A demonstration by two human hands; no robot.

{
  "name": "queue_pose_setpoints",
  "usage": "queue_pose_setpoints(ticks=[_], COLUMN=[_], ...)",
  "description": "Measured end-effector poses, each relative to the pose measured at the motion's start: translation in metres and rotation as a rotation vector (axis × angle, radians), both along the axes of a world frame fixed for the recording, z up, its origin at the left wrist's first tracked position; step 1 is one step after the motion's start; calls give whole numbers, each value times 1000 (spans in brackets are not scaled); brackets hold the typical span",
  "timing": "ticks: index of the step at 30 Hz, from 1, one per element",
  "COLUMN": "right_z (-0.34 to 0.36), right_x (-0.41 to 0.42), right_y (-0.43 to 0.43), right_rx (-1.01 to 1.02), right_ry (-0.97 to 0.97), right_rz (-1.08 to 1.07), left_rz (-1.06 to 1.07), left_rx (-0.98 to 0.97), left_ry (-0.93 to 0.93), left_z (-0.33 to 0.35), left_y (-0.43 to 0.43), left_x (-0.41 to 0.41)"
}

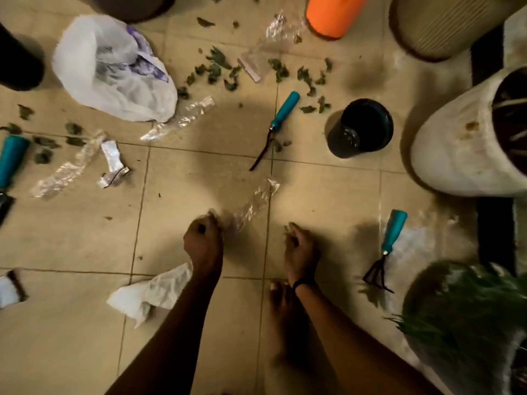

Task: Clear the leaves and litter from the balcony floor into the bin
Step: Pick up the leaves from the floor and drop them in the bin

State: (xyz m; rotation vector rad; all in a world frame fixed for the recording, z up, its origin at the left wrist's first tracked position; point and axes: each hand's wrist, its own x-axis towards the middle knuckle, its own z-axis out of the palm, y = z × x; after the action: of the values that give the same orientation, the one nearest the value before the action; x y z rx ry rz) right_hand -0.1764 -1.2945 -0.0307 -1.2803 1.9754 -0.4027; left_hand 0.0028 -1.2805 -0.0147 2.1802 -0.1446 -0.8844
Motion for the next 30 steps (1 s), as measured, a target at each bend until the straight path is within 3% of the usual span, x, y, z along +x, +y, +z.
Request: queue_pose_setpoints(ticks=[6, 11, 19, 30], right_z=[-47, -67, -59, -44], right_x=[-3, -2, 18, 57], right_y=[7, 9, -9, -36], right_rx=[-395, -620, -570, -579], right_ry=[-57, 218, 224, -27], right_rz=[6, 88, 29, -62], left_rz=[36, -56, -199, -165], left_rx=[-26, -61, -161, -328], left_ry=[-212, -309, -308, -255], left_z=[-40, -43, -30, -25], left_y=[-24, -13, -32, -38], left_x=[8, 6, -5, 9])
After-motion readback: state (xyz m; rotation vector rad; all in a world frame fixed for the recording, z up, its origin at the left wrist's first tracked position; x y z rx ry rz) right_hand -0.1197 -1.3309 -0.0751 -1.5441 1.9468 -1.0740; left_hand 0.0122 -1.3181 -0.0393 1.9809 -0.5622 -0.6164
